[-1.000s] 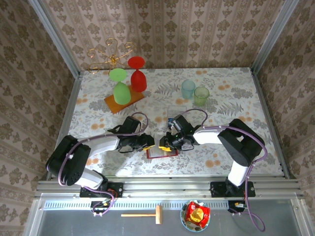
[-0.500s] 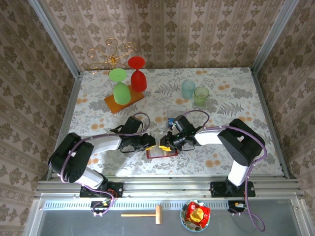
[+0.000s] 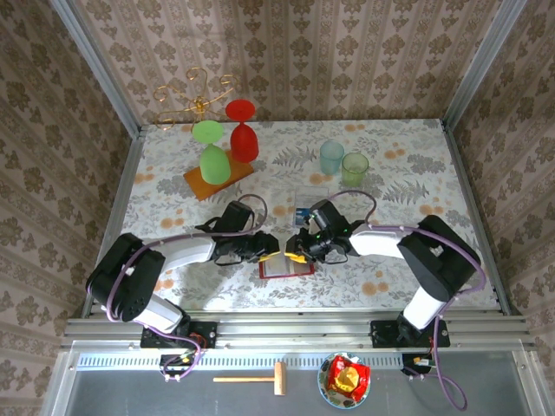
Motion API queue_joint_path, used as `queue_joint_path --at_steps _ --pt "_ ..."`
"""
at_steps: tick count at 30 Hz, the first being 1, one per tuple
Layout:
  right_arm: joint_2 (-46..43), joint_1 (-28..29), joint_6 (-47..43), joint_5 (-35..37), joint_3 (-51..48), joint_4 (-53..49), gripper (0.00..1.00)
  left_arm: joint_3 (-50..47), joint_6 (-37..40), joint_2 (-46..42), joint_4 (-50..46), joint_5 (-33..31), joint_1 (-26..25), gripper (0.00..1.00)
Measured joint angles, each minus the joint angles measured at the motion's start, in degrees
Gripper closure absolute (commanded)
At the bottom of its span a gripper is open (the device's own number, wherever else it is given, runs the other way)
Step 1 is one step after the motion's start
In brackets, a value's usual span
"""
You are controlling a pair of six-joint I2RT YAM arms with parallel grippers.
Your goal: Take the credit cards out of the card holder
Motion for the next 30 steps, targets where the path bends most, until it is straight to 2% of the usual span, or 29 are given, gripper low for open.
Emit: queue_joint_path --at_steps 12,24,30 --pt "-11.8 -4.6 -7.5 7.6 0.0 -15.3 0.7 5.8 0.0 4.3 0.0 1.0 -2.9 0.54" --pt "-16.9 -6.7 -10.1 8.7 -0.8 -19.4 0.7 11.0 -0.4 11.9 0.6 1.4 -6.6 0.5" --pt "-17.2 -7.0 -10.3 8.7 -1.2 -19.6 0.7 11.9 -0.4 12.3 0.6 1.4 -7.0 0.49"
